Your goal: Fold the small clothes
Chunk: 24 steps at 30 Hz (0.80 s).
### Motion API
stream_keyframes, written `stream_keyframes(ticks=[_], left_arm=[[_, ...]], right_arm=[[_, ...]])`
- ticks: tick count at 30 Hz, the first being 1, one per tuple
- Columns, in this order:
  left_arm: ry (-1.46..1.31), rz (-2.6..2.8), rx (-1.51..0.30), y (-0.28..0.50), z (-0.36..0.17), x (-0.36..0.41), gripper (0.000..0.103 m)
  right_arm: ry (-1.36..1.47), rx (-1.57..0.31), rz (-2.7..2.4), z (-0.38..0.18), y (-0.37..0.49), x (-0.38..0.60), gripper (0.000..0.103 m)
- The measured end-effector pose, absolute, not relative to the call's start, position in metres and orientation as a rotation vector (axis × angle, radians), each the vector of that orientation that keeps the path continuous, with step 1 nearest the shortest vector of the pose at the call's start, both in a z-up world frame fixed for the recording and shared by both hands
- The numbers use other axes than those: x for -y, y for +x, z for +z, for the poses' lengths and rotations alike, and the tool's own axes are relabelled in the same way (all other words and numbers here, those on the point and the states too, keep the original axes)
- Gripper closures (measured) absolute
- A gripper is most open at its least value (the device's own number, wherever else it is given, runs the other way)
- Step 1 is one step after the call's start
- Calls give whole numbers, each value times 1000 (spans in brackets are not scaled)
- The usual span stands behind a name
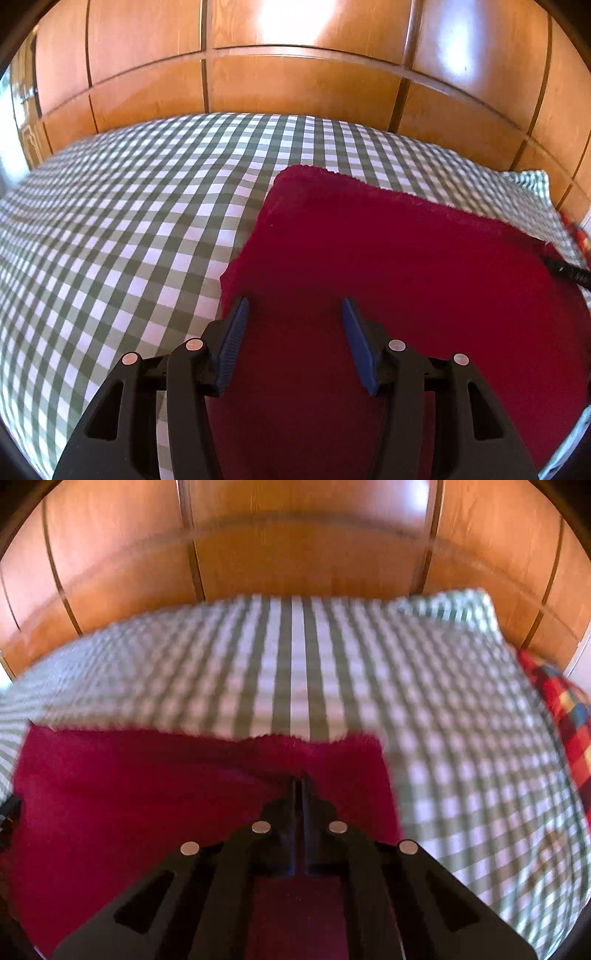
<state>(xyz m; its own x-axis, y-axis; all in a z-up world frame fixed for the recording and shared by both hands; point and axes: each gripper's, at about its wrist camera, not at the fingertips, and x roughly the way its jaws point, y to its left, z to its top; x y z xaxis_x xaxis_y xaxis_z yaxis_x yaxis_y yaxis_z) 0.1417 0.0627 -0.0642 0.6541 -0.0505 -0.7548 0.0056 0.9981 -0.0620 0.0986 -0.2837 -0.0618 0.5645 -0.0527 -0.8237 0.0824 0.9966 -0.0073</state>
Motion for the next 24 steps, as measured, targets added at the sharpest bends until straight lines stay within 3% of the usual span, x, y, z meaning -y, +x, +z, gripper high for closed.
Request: stream_keyframes(ticks=[12,14,15,16,17,24], left_arm=[[25,-25,-807,102,-36,-38,46],[29,-35,-798,93,-35,-35,46],[28,-47,-797,87,-34,-33,46],[26,-56,-798,84,-34,-33,46],[24,-61,-798,81,-34,-32,46],[24,-93,-791,71,-32,-28,46]], right_arm=[[33,-922,-66,-62,92,280,94],[38,-934,-47,-58,90,282,85],[52,-933,-31,-53,87,282,68],[60,-924,-28,-48,83,283,41],[60,-910,-38,-44,79,283,33],[162,-887,-8,-23,38,312,32]])
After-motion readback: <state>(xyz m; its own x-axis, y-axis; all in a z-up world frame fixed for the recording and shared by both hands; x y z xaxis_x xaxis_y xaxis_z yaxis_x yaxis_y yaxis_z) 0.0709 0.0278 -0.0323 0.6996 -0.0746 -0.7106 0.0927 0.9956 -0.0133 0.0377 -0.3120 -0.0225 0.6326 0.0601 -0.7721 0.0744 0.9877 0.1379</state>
